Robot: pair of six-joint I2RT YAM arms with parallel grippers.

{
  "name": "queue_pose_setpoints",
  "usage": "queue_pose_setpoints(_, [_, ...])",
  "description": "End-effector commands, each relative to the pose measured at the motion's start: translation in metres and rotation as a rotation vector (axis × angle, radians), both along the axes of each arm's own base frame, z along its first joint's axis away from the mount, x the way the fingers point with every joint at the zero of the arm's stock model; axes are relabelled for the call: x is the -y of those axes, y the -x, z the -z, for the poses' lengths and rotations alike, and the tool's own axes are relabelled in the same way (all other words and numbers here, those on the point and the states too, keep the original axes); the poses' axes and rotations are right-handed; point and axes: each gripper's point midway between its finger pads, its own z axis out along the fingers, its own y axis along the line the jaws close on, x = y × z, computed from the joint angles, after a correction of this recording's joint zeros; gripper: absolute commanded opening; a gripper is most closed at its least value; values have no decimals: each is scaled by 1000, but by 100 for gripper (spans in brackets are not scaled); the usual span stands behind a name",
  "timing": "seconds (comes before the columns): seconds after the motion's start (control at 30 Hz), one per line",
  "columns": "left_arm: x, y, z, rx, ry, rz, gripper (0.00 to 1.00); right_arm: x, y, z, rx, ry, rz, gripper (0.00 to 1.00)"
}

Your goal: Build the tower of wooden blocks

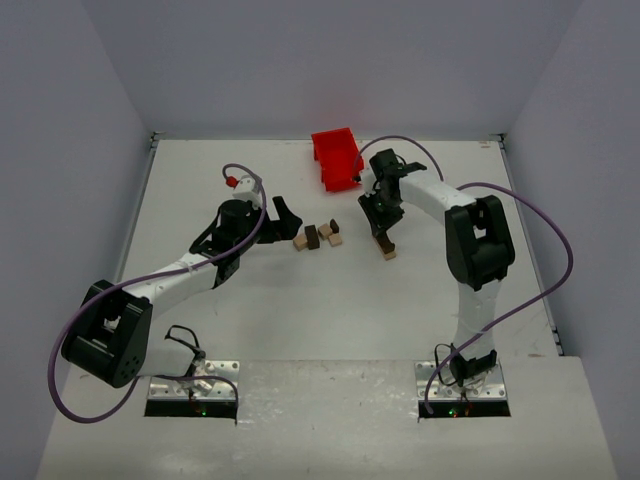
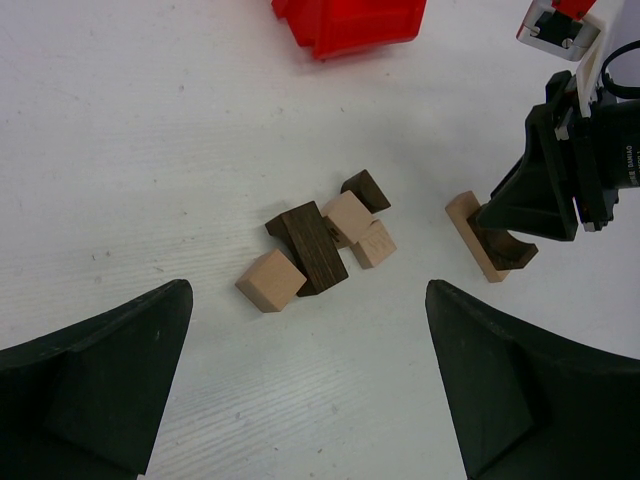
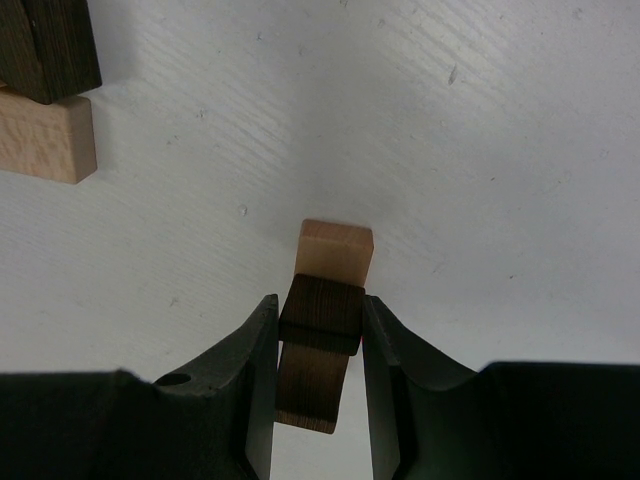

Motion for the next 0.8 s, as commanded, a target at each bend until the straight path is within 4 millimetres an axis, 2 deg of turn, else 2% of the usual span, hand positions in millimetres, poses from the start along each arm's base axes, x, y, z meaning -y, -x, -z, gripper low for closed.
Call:
queue_pose_setpoints(0.0, [6, -4, -24, 85, 26, 23, 100, -4, -6, -11, 26, -16, 2, 11])
queue_pose_setpoints(0.67, [8, -2, -24, 88, 29, 39, 100, -5, -8, -11, 29, -18, 20, 34])
queue_pose_setpoints(0.77, [8, -2, -24, 89, 28, 42, 100, -5, -8, -12, 30, -17, 23, 42])
